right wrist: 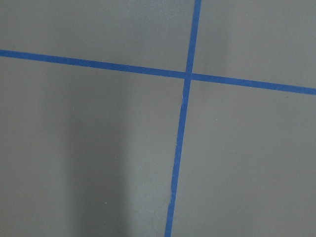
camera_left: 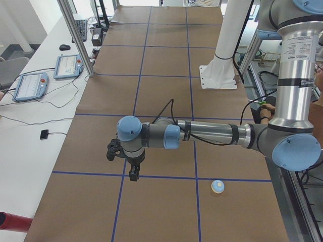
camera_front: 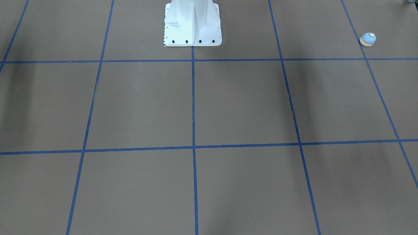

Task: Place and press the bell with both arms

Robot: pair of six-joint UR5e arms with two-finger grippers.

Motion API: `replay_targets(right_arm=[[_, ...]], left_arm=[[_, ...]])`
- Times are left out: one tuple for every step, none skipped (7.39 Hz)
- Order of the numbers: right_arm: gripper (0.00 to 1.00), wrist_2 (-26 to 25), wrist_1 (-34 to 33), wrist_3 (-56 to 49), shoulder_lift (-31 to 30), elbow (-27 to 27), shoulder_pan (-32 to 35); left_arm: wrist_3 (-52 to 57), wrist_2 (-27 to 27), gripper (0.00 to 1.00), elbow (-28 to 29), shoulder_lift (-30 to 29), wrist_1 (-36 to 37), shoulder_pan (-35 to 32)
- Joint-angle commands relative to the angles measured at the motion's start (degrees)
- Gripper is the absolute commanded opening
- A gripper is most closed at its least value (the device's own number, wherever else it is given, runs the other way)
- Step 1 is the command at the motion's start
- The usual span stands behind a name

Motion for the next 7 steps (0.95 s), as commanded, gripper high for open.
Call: replay_targets(right_arm=[[1.00,0.0,0.1,0.0,0.0,0.2,0.0],[1.00,-0.1,0.2,0.0,0.5,0.5,0.0],[1.00,0.1,0.1,0.0,0.6,0.5,-0.1],[1.00,0.2,0.1,-0.1,0.6,1.0,0.0],[1.00,0.3,0.1,-0.1,0.7,1.6,-0.1],[1.00,0.3,0.1,-0.1,0.7,1.4,-0.1],[1.00,0.5,0.0,-0.2,0.6,1.3,-0.1]], left_arm=[[0.1,-1.5,1.00,0.0,1.2,-0.7,0.0],[-0.1,-1.6,1.00,0.0,2.8,-3.1,0.0],[-0.5,-1.6,1.00,0.0,3.6,-5.6,0.1],[-0.4,-1.7,1.00,-0.1,5.3,-7.1,0.7],[-0.7,-3.2,1.00,-0.7,6.6,-10.4,5.1],[-1.9,-3.9,1.00,-1.0,9.9,-13.3,8.8],[-5.7,-4.1,1.00,-2.2,10.5,-13.5,11.7]])
